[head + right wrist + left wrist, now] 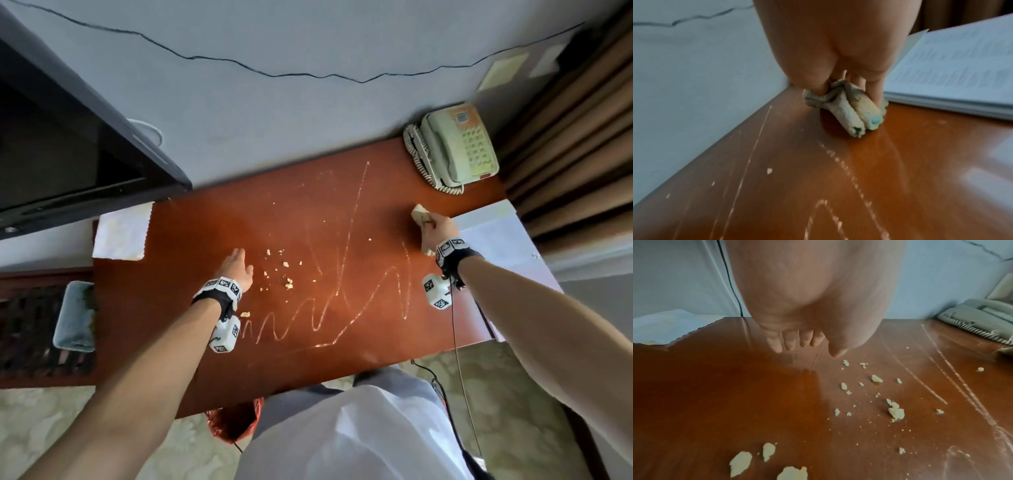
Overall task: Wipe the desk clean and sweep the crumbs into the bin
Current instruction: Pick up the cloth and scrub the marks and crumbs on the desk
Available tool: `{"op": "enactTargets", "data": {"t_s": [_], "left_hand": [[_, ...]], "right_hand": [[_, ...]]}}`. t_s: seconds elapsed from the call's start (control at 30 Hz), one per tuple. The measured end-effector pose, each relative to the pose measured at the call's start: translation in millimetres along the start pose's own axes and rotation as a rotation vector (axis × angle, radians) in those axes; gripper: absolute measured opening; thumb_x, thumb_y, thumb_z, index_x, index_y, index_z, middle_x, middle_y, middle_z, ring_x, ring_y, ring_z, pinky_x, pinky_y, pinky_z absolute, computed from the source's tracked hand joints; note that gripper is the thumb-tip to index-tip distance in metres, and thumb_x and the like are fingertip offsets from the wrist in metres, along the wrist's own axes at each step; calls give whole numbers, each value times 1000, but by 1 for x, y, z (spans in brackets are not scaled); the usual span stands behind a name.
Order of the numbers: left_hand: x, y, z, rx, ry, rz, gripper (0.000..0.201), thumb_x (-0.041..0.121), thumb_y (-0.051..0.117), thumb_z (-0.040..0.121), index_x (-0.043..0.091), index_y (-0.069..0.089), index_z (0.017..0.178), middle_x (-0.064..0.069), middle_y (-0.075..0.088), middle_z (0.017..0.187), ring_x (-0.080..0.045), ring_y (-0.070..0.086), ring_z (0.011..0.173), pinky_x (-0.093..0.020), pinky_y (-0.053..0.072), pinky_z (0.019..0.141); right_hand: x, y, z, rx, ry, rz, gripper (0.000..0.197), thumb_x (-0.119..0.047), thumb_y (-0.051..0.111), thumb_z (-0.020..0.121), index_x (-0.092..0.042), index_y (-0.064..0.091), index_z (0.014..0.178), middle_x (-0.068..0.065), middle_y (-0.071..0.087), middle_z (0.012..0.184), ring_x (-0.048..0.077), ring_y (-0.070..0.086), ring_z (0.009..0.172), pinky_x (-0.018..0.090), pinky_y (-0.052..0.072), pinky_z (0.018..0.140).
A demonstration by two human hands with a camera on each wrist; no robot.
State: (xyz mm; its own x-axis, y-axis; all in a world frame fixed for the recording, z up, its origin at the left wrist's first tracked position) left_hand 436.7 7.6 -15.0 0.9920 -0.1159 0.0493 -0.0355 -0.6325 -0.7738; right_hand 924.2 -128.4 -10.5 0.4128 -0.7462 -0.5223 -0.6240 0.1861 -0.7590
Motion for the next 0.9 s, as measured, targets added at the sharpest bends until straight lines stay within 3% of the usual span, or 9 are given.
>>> {"op": "enactTargets", "data": {"t_s": [0.07, 0.13, 0.2, 0.33, 0.47, 0.63, 0.7, 0.83, 0.9], "left_hand": [[-7, 3, 3, -2, -54, 13, 61, 32, 35, 110, 14, 10, 163, -3, 6, 171, -24, 14, 156, -46, 22, 125], [-17, 4, 4, -5, -95, 16, 59, 32, 31, 110, 14, 11, 163, -3, 6, 171, -25, 15, 156, -47, 22, 124], [-26, 6, 4, -6, -112, 21, 57, 31, 29, 110, 14, 13, 162, -3, 8, 170, -25, 16, 156, -47, 22, 124], [-44, 15, 7, -11, -134, 12, 55, 29, 27, 111, 12, 15, 162, -4, 11, 170, -26, 18, 155, -46, 23, 125], [-52, 16, 12, -9, -140, -23, 56, 30, 28, 111, 11, 15, 162, -6, 11, 170, -26, 17, 155, -44, 20, 125], [-59, 17, 17, -30, -153, -67, 56, 31, 25, 111, 12, 13, 162, -5, 7, 170, -29, 15, 156, -44, 18, 126], [-60, 20, 16, -59, -142, -71, 56, 30, 24, 111, 12, 12, 163, -4, 5, 171, -28, 14, 156, -44, 18, 126], [-68, 21, 17, -68, -107, -25, 55, 30, 25, 111, 13, 17, 162, -3, 7, 171, -25, 21, 154, -41, 24, 124], [-71, 14, 20, -55, -94, -21, 52, 28, 27, 110, 12, 26, 160, -4, 17, 169, -24, 25, 153, -40, 25, 124]], "right_hand": [[0, 20, 6, -19, -10, -106, 38, -15, 47, 94, -24, 64, 127, 18, 63, 126, 38, 59, 114, 36, 48, 95], [-9, 35, 4, 11, -52, -177, 39, -14, 47, 95, -23, 63, 129, 19, 58, 130, 37, 50, 123, 38, 40, 104], [-26, 50, -8, 8, -119, -250, 39, -10, 47, 95, -21, 62, 130, 18, 58, 128, 35, 46, 126, 36, 37, 103], [-55, 98, -50, -65, -225, -307, 44, -5, 45, 91, -23, 58, 129, 14, 61, 122, 31, 54, 117, 35, 45, 92], [-87, 156, -109, -221, -306, -291, 52, -5, 48, 91, -30, 52, 136, 15, 54, 134, 31, 45, 134, 34, 42, 102], [-123, 210, -172, -386, -447, -302, 52, -3, 51, 93, -25, 52, 140, 11, 60, 132, 23, 55, 125, 30, 42, 106], [-127, 212, -181, -447, -440, -233, 42, -11, 52, 97, -21, 56, 137, 6, 64, 127, 22, 62, 115, 29, 48, 99], [-114, 169, -153, -444, -208, 167, 24, -11, 51, 95, -22, 71, 97, -1, 68, 82, 20, 61, 76, 23, 45, 62], [-102, 135, -126, -389, -99, 322, 27, -6, 49, 95, -24, 68, 93, 0, 68, 83, 19, 61, 73, 30, 52, 58]]}}
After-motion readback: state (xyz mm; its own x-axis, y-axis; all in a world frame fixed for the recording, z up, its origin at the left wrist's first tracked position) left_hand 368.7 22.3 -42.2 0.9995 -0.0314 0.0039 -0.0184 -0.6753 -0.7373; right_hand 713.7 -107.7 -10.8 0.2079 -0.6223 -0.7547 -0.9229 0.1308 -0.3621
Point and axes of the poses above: each hand's wrist, its own z-axis towards the middle knuckle, its own y-axis out of the palm, x = y × z, the point moved 5 cm from there along z, towards the middle knuckle
